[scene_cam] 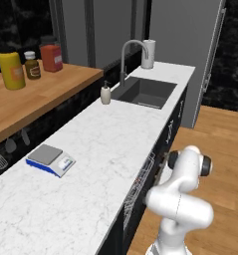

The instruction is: Pick up the cup and bowl from the counter, place them in the dishwasher, and close the dishwasher door.

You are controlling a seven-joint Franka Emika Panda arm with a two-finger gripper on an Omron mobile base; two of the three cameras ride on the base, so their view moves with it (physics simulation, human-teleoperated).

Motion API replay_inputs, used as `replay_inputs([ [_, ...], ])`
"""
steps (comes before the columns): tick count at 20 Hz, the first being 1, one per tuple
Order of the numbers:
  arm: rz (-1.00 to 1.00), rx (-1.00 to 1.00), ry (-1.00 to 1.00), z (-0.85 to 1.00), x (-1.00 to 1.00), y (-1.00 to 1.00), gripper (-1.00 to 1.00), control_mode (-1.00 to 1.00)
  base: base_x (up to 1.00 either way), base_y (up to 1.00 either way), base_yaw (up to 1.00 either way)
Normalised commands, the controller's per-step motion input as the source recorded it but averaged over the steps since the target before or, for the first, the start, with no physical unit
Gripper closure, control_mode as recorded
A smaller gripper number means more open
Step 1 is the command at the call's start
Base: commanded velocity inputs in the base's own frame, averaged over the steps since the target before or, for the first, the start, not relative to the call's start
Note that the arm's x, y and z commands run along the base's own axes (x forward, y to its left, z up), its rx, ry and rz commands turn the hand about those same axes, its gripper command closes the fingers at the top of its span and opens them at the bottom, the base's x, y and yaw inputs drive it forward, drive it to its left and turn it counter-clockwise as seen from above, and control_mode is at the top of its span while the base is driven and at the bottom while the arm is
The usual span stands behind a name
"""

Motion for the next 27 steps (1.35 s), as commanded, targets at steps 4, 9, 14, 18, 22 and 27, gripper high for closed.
replay_inputs([
  [4, 0.00, 0.21, -0.19, -0.80, 0.20, 1.00, -1.00, -1.00, 0.00, 0.00, 0.00],
  [9, 0.00, 0.24, -0.22, -0.80, 0.17, 1.00, -1.00, -1.00, 0.00, 0.00, 0.00],
  [14, 0.00, 0.30, -0.22, -0.85, 0.17, 1.00, -1.00, -1.00, 0.00, 0.00, 0.00],
  [18, 0.00, 0.43, -0.22, -1.00, 0.01, 1.00, -1.00, -1.00, 0.00, 0.00, 0.00],
  [22, 0.00, 0.57, -0.23, -1.00, 0.00, 1.00, -1.00, -1.00, 0.00, 0.00, 0.00],
  [27, -0.02, 0.81, -0.31, -1.00, 0.00, 1.00, -1.00, -1.00, 0.00, 0.00, 0.00],
])
